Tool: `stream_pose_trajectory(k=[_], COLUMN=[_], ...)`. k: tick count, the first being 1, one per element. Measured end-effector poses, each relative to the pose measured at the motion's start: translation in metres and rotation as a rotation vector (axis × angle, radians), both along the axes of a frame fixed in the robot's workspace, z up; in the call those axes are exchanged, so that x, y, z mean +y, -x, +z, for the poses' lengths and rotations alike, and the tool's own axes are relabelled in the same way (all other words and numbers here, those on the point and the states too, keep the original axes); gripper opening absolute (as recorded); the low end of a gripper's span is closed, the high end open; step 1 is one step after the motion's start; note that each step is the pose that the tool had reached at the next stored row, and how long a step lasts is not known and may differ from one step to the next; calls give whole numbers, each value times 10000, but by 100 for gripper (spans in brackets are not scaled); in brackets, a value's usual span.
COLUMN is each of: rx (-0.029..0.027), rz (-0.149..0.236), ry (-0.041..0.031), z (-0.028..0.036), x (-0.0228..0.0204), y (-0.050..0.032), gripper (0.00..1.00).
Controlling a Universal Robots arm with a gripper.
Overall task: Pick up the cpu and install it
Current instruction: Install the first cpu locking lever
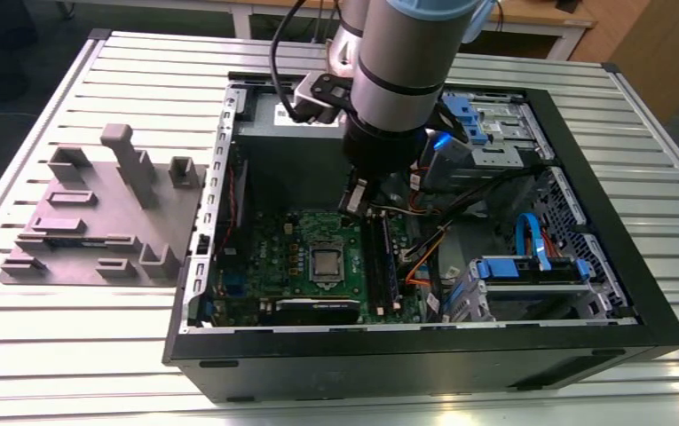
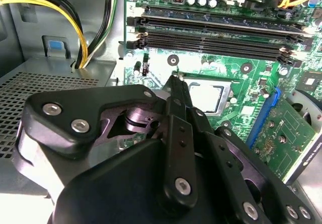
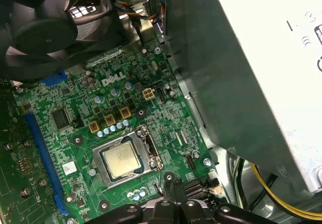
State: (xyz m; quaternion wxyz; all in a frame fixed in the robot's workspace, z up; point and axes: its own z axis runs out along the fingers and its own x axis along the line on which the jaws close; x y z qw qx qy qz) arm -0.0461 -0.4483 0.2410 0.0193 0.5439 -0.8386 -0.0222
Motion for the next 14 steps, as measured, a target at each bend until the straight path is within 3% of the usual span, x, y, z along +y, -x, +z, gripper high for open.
stream_pose_trajectory(k=[6,9,14], rx=[0,0,1], rz=[1,32,523], ry=[0,-1,2], z=[0,-1,0], x=[0,-20,-34], y=[0,2,14], gripper=[10,10,10])
